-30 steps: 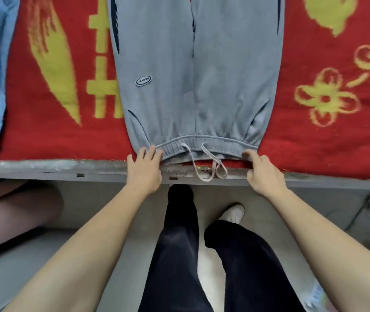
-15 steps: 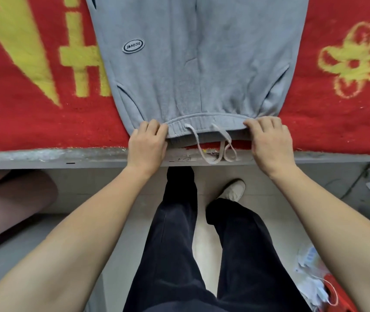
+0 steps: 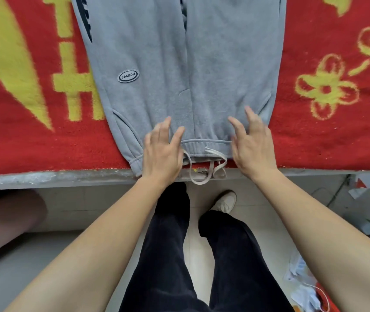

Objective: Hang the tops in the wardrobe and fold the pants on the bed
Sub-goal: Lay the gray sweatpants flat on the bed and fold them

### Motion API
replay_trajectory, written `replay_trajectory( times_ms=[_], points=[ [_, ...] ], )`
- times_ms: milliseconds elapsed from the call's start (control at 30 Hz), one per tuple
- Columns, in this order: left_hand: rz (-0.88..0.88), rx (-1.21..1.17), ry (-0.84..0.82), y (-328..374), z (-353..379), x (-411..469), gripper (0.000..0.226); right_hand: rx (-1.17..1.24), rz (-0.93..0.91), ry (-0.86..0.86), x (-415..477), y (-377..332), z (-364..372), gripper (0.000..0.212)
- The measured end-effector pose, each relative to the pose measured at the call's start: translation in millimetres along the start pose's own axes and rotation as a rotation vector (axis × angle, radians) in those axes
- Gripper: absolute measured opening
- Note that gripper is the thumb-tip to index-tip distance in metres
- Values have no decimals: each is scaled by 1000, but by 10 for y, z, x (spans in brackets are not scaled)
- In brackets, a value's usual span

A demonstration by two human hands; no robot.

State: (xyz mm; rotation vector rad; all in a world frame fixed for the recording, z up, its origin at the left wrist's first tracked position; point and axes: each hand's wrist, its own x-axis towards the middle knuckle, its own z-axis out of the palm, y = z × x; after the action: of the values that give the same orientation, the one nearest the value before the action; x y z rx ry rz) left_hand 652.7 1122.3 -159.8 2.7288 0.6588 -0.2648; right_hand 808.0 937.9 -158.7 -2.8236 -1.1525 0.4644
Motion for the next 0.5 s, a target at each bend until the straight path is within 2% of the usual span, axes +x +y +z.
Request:
replay_trajectory(
  times_ms=[100,167,267,333,400,500],
  points=[
    [-8,67,-280,64,145,125,53,-140,-39,-343,134,64,114,54],
    [-32,75,-340,70,171,197,52,-118,-11,-409,191,100,119,54],
    [-43,112,-365,132,60,295,48,-12,0,-368,297,95,-62,48],
    [-25,165,-344,172,4,364,42,74,34,-267,404,147,-208,39],
    [-35,132,-251,229,-23,418,41,94,60,-133,550,230,-320,37],
    [-36,-7,-76,400,29,566,57,29,53,-6,860,419,-398,50]
  ],
)
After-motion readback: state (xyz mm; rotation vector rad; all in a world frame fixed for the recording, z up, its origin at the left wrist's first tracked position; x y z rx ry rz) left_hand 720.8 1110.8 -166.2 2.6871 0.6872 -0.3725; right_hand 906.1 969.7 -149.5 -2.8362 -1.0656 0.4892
